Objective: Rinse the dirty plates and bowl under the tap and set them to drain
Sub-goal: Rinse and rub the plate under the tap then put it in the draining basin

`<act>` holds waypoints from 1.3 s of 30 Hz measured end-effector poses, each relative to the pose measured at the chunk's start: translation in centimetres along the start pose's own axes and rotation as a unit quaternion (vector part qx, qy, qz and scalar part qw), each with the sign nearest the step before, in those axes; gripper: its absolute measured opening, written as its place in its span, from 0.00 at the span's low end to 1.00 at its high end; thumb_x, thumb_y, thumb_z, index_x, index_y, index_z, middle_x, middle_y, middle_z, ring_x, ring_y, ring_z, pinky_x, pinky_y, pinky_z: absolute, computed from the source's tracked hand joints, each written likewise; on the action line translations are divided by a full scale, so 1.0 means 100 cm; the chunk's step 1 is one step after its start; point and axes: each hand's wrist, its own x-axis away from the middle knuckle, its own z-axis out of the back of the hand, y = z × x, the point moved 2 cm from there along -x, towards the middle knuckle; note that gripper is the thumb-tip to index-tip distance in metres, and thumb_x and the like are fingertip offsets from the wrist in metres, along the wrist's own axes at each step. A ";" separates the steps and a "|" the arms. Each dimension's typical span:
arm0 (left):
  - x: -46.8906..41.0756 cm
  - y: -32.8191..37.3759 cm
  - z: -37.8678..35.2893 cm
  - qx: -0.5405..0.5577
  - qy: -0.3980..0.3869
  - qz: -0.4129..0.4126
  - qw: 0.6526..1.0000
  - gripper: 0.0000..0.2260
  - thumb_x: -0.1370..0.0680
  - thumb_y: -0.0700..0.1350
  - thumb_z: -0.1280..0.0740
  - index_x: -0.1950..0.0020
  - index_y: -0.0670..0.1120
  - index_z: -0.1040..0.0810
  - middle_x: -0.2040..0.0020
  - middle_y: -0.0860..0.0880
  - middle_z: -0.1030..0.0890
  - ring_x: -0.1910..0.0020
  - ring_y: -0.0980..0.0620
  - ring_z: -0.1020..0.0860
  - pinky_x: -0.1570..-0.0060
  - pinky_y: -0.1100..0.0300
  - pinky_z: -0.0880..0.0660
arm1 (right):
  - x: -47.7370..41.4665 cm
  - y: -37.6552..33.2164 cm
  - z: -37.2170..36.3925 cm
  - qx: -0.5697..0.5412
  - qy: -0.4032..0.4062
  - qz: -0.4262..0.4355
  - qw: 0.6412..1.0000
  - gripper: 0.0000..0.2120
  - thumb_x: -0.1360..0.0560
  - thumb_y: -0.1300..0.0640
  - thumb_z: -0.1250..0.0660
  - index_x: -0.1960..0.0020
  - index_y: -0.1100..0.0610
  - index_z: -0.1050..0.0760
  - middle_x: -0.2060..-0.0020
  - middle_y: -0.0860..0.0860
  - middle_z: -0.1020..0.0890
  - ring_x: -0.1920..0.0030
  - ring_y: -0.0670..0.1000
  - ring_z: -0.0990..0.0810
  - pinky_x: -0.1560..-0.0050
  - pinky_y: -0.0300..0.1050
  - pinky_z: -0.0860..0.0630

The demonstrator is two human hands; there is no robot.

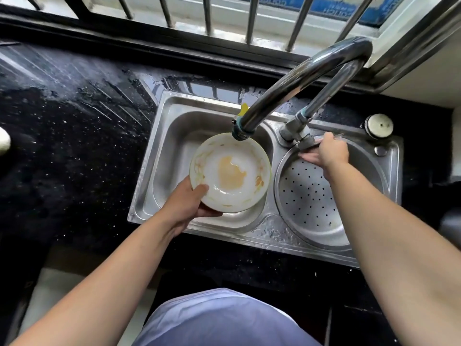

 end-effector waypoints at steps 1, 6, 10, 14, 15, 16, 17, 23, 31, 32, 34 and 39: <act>-0.001 0.000 0.001 0.001 0.002 0.002 1.000 0.16 0.16 0.36 0.41 0.29 0.43 0.28 0.37 0.39 0.19 0.44 0.37 0.17 0.59 0.45 0.15 | 0.007 0.003 0.000 0.010 -0.020 -0.004 1.000 0.18 0.18 0.50 0.46 0.43 0.64 0.30 0.47 0.65 0.17 0.54 0.64 0.12 0.44 0.56 0.16; -0.010 -0.006 0.008 0.005 0.010 0.008 1.000 0.16 0.16 0.36 0.41 0.29 0.45 0.27 0.36 0.40 0.19 0.43 0.36 0.17 0.60 0.46 0.15 | 0.094 0.041 -0.008 0.223 -0.019 0.197 0.954 0.17 0.22 0.50 0.41 0.37 0.53 0.23 0.46 0.51 0.17 0.45 0.52 0.19 0.42 0.43 0.24; -0.017 -0.009 0.010 -0.003 0.011 0.012 1.000 0.17 0.16 0.36 0.40 0.28 0.45 0.27 0.35 0.40 0.20 0.42 0.36 0.18 0.60 0.45 0.15 | 0.166 0.059 -0.044 0.308 -0.168 0.444 0.824 0.14 0.25 0.56 0.39 0.45 0.53 0.18 0.49 0.48 0.16 0.48 0.46 0.19 0.47 0.36 0.24; -0.019 -0.012 0.007 -0.022 -0.004 -0.001 1.000 0.17 0.18 0.35 0.41 0.31 0.47 0.25 0.38 0.39 0.18 0.44 0.36 0.16 0.59 0.43 0.15 | 0.167 0.059 -0.094 0.506 -0.229 0.392 0.733 0.20 0.22 0.59 0.39 0.30 0.58 0.27 0.29 0.55 0.27 0.29 0.58 0.29 0.32 0.54 0.28; -0.020 -0.012 0.008 -0.020 -0.003 -0.004 1.000 0.18 0.18 0.35 0.41 0.32 0.47 0.24 0.40 0.39 0.16 0.46 0.36 0.15 0.59 0.43 0.15 | 0.169 0.060 -0.107 0.534 -0.250 0.390 0.707 0.22 0.21 0.60 0.40 0.28 0.60 0.30 0.26 0.57 0.31 0.27 0.60 0.32 0.30 0.55 0.30; -0.021 -0.012 0.008 -0.014 0.001 -0.006 1.000 0.18 0.19 0.34 0.41 0.32 0.47 0.23 0.41 0.38 0.15 0.48 0.37 0.14 0.59 0.43 0.15 | 0.174 0.061 -0.116 0.549 -0.282 0.398 0.679 0.23 0.21 0.61 0.40 0.27 0.60 0.31 0.24 0.58 0.33 0.25 0.60 0.35 0.28 0.55 0.32; -0.022 -0.012 0.008 -0.006 0.007 -0.006 1.000 0.18 0.20 0.34 0.40 0.33 0.47 0.22 0.43 0.38 0.15 0.51 0.39 0.13 0.60 0.44 0.15 | 0.180 0.064 -0.121 0.555 -0.316 0.410 0.651 0.24 0.21 0.62 0.40 0.26 0.61 0.32 0.22 0.58 0.35 0.23 0.60 0.37 0.27 0.55 0.33; -0.023 -0.023 0.018 0.016 0.017 -0.004 1.000 0.18 0.20 0.36 0.39 0.31 0.48 0.25 0.41 0.40 0.15 0.47 0.37 0.14 0.57 0.42 0.15 | 0.179 0.088 -0.094 0.619 -0.319 0.355 0.624 0.16 0.20 0.54 0.42 0.34 0.57 0.28 0.35 0.56 0.24 0.37 0.61 0.22 0.50 0.52 0.25; -0.024 -0.021 0.018 0.039 0.026 0.004 0.999 0.19 0.21 0.32 0.40 0.33 0.47 0.23 0.42 0.36 0.15 0.55 0.39 0.13 0.58 0.44 0.15 | 0.177 0.082 -0.132 0.603 -0.394 0.363 0.591 0.24 0.19 0.59 0.42 0.23 0.57 0.35 0.20 0.57 0.39 0.26 0.62 0.33 0.29 0.56 0.31; -0.025 -0.020 0.020 0.037 0.027 0.004 0.999 0.19 0.20 0.33 0.40 0.32 0.46 0.24 0.42 0.36 0.15 0.54 0.39 0.13 0.58 0.44 0.15 | 0.177 0.085 -0.127 0.604 -0.404 0.359 0.586 0.20 0.18 0.57 0.43 0.28 0.55 0.28 0.24 0.57 0.30 0.30 0.62 0.27 0.33 0.55 0.27; -0.026 -0.018 0.025 0.036 0.038 0.006 0.999 0.19 0.19 0.33 0.41 0.30 0.45 0.27 0.38 0.36 0.18 0.49 0.35 0.14 0.58 0.44 0.15 | 0.170 0.087 -0.115 0.620 -0.369 0.345 0.600 0.15 0.19 0.54 0.44 0.39 0.56 0.23 0.43 0.59 0.19 0.40 0.64 0.21 0.48 0.51 0.24; -0.024 -0.020 0.016 0.021 0.044 0.008 0.999 0.18 0.19 0.33 0.41 0.31 0.45 0.29 0.37 0.35 0.21 0.49 0.32 0.15 0.56 0.40 0.15 | 0.154 0.076 -0.128 0.641 -0.277 0.325 0.638 0.26 0.19 0.56 0.42 0.23 0.60 0.38 0.23 0.61 0.34 0.29 0.62 0.29 0.38 0.56 0.27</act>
